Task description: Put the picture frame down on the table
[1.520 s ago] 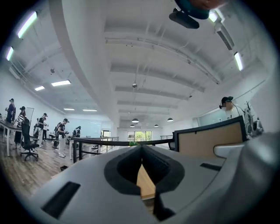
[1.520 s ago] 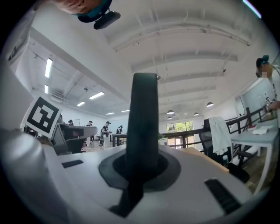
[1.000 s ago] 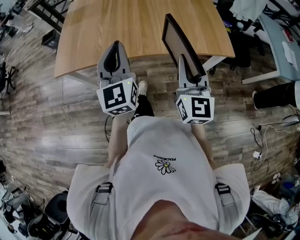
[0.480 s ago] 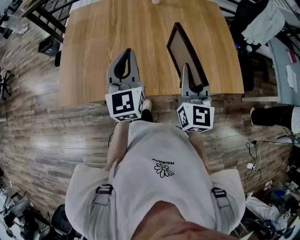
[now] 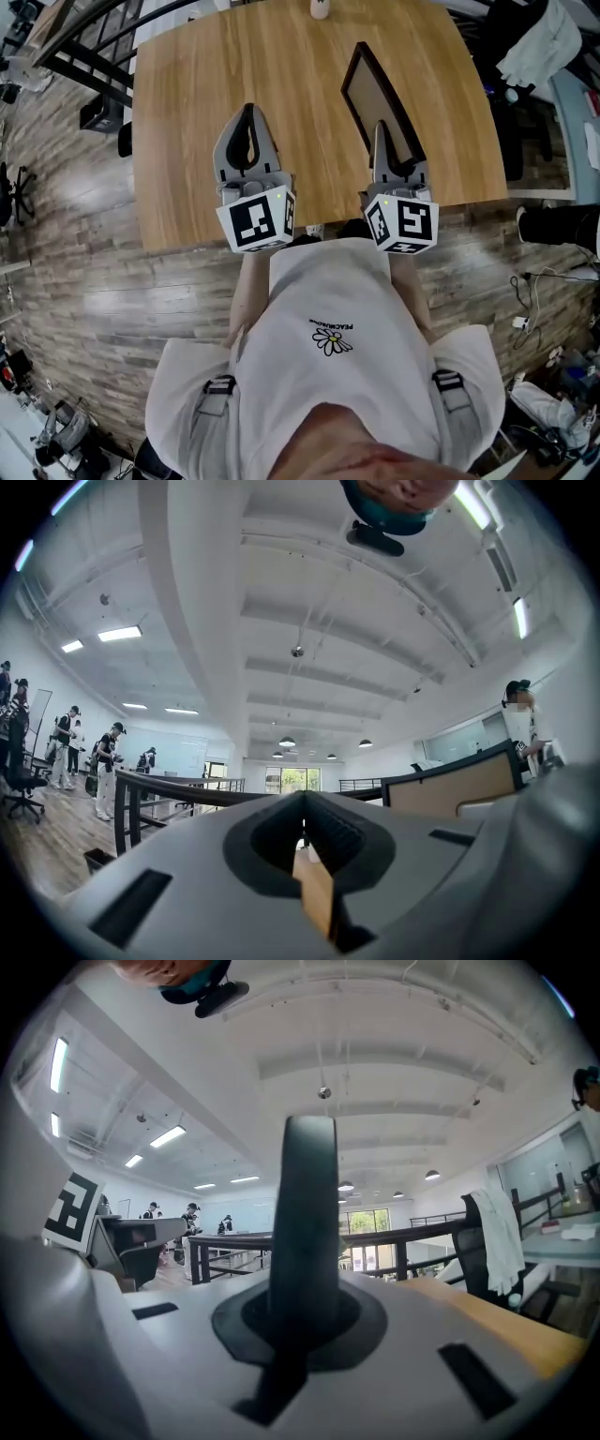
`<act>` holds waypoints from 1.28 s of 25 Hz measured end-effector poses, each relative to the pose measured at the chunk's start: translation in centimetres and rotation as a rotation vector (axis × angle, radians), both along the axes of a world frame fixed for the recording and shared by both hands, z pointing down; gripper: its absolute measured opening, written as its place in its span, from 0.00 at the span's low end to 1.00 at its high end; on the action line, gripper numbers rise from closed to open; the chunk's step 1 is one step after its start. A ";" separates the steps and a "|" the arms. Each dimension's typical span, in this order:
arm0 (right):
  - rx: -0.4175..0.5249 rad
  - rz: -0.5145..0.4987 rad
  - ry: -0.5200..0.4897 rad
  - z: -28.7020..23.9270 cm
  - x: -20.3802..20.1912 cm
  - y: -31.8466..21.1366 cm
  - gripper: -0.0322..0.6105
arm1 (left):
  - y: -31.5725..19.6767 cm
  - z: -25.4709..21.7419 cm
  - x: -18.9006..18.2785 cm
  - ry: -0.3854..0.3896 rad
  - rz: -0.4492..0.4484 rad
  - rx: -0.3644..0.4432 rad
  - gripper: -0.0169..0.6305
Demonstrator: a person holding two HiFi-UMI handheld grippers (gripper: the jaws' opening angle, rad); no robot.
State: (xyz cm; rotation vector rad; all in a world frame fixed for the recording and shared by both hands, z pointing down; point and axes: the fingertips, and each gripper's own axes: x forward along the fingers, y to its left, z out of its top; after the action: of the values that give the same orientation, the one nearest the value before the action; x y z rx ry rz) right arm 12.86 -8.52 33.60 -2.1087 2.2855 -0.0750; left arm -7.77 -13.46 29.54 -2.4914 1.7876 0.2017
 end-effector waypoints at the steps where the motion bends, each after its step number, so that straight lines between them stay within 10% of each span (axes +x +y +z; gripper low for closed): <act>1: -0.001 -0.004 -0.001 0.0 0.1 -0.5 0.08 | -0.2 0.0 0.0 0.002 -0.002 -0.002 0.05; 18: -0.054 -0.118 0.204 -0.7 -0.4 -4.7 0.08 | -3.3 1.2 0.2 0.005 -0.060 -0.091 0.05; 23: -0.180 -0.291 0.520 2.6 -2.5 -5.5 0.08 | -3.1 1.9 0.8 -0.004 -0.060 -0.105 0.05; 29: -0.262 -0.341 1.313 10.1 -2.9 -6.2 0.08 | -3.1 3.0 1.3 -0.055 -0.068 -0.121 0.05; 32: -0.290 -0.412 1.411 14.4 -2.8 -7.1 0.09 | -3.1 3.9 1.8 -0.127 -0.075 -0.124 0.05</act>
State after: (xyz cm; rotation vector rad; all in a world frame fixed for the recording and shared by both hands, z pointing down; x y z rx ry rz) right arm 10.07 -15.60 47.97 -1.9507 3.4798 1.6452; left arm -6.02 -16.60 33.46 -2.4490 1.8906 -0.0724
